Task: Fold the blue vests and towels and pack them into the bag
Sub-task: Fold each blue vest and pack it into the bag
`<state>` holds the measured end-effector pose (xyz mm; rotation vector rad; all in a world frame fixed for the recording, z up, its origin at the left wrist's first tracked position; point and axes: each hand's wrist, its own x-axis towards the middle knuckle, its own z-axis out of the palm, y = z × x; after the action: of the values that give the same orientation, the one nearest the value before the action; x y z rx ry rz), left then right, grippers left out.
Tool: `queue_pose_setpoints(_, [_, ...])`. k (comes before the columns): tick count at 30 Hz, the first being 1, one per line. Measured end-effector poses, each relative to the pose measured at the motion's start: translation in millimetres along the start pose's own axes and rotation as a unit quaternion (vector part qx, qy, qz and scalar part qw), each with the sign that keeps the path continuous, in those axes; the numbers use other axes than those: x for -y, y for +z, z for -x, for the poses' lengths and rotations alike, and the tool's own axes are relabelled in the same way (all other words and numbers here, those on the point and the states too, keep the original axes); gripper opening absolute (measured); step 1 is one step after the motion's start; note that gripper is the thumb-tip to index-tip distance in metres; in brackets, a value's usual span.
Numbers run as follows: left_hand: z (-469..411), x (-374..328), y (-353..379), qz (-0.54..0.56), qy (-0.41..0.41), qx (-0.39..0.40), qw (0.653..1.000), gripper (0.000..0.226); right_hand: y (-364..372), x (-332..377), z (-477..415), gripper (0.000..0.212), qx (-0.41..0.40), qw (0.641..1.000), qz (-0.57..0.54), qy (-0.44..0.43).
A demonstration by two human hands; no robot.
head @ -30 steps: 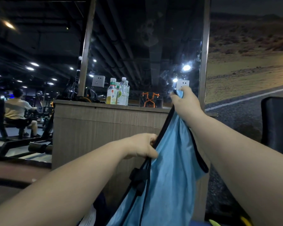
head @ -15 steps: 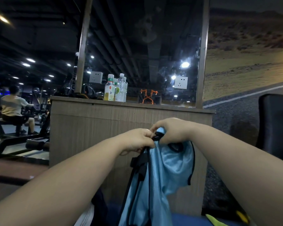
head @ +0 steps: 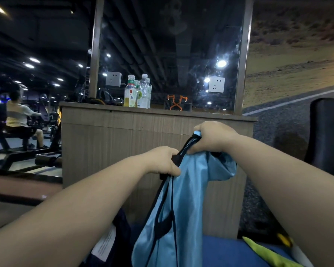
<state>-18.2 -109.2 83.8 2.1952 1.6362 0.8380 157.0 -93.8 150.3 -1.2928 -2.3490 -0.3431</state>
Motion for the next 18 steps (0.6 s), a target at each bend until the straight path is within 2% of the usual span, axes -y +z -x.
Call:
queue_pose_setpoints(4, [0.7, 10.4, 7.8, 0.062, -0.001, -0.035, 0.997, 0.024, -1.3, -5.4, 1.3, 0.038, -0.033, 0.999, -0.036, 0.023])
queue_pose_setpoints(6, [1.5, 17.1, 15.3, 0.105, -0.003, -0.060, 0.993, 0.045, -3.1, -7.2, -0.1, 0.034, -0.058, 0.996, -0.062, 0.038])
queue_pose_setpoints(8, [3.0, 23.7, 24.2, 0.121, -0.011, -0.082, 0.989, 0.054, -6.1, -10.2, -2.2, 0.029, -0.084, 0.993, -0.069, 0.056])
queue_pose_setpoints(12, [2.7, 36.5, 37.3, 0.168, -0.037, -0.091, 0.981, 0.048, -6.5, -20.7, -3.7, 0.029, -0.103, 0.990, -0.017, 0.091])
queue_pose_setpoints(16, [4.0, 41.6, 37.0, 0.105, -0.050, -0.041, 0.992, 0.020, -2.8, -36.1, -2.4, 0.031, -0.106, 0.986, 0.007, 0.126])
queue_pose_setpoints(18, [4.2, 44.1, 35.4, 0.066, -0.061, -0.020, 0.996, 0.015, 0.7, -43.3, -1.5, 0.031, -0.099, 0.985, 0.025, 0.140])
